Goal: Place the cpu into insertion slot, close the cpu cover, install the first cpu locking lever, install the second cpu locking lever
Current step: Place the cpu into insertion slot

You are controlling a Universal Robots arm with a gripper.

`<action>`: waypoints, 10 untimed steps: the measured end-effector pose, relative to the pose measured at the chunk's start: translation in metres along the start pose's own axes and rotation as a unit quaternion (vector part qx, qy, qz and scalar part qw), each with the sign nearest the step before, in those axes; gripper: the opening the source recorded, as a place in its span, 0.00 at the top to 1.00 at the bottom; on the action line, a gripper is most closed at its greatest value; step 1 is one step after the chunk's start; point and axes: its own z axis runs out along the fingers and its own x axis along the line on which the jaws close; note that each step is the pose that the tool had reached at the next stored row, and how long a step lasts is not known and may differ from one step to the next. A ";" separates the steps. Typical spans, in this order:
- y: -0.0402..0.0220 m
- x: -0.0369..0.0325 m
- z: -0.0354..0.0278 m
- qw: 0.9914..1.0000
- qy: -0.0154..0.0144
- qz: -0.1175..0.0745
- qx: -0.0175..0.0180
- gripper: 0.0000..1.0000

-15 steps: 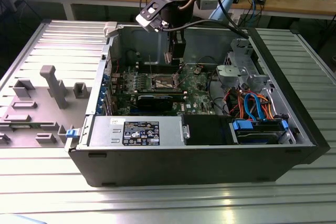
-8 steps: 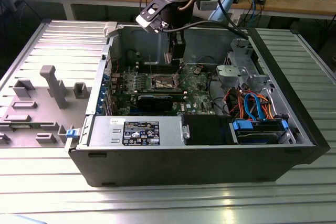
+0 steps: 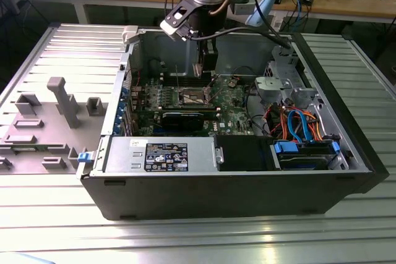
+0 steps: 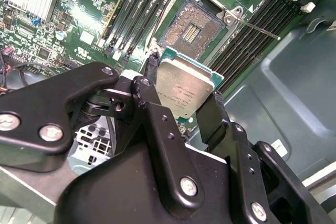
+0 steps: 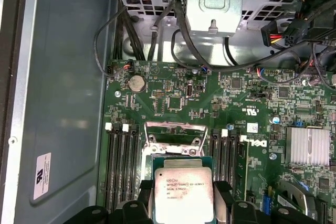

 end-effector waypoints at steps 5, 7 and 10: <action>-0.0001 0.0002 0.0018 1.000 0.000 0.000 0.000 0.45; -0.0001 0.0003 0.0023 1.000 0.000 0.000 0.000 0.45; -0.0002 0.0003 0.0032 1.000 0.000 0.000 0.000 0.45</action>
